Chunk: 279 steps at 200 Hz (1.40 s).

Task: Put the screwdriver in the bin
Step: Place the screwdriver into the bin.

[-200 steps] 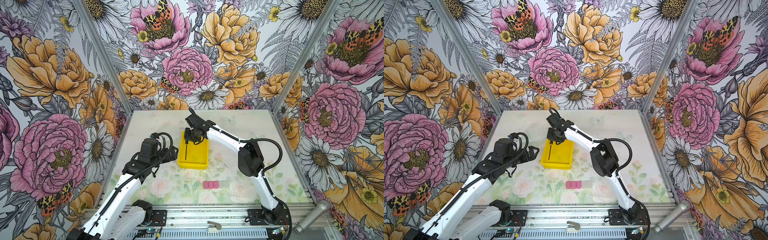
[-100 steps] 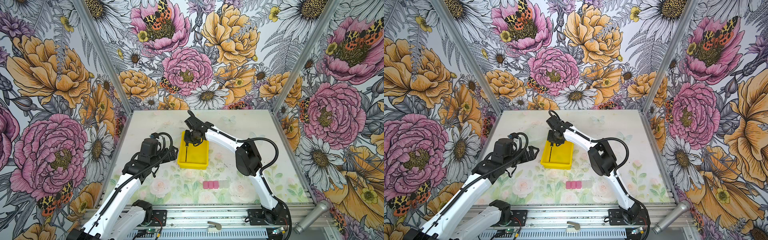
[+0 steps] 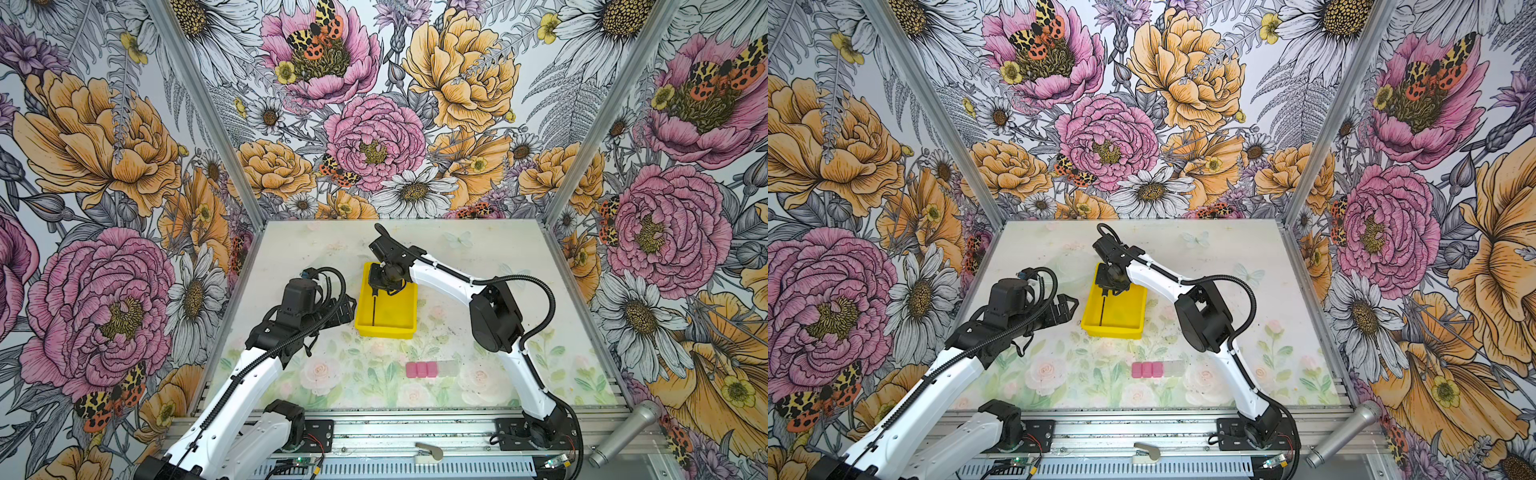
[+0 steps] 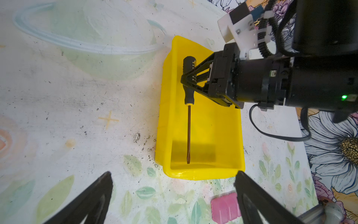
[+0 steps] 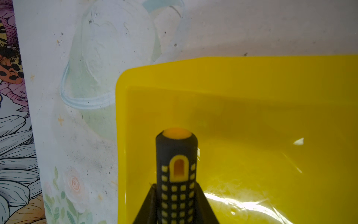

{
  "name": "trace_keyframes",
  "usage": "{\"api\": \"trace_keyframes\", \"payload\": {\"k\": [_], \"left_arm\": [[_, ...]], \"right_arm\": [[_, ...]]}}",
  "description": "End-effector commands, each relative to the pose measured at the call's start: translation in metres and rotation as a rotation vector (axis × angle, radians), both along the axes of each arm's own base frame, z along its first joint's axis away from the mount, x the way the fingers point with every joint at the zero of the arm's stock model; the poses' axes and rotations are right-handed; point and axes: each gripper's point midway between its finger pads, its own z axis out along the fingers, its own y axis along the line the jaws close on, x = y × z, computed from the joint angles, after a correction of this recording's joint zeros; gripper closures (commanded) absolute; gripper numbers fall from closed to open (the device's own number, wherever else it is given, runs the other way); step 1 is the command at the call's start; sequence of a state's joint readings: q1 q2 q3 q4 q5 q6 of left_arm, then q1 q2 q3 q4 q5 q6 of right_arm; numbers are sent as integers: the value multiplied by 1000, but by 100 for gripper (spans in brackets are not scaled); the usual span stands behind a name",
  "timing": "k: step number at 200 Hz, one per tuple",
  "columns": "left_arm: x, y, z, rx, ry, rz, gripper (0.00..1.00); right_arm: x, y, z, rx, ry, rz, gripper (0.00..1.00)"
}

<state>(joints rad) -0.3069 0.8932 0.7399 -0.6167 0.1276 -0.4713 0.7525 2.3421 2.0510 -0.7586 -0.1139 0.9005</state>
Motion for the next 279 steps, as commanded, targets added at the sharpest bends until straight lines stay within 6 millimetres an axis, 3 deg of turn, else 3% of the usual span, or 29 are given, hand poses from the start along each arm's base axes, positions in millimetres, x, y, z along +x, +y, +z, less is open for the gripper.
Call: {"api": "trace_keyframes", "payload": {"k": [1,196,279], "left_arm": [[0,5,-4,21,-5,8,1],[-1,5,-6,38,-9,13,1],[1,3,-11,43,0,6,1]], "right_arm": [[-1,3,-15,-12,4,6,99],[-6,4,-45,-9,50,6,97],[-6,2,-53,-9,54,-14,91]]}}
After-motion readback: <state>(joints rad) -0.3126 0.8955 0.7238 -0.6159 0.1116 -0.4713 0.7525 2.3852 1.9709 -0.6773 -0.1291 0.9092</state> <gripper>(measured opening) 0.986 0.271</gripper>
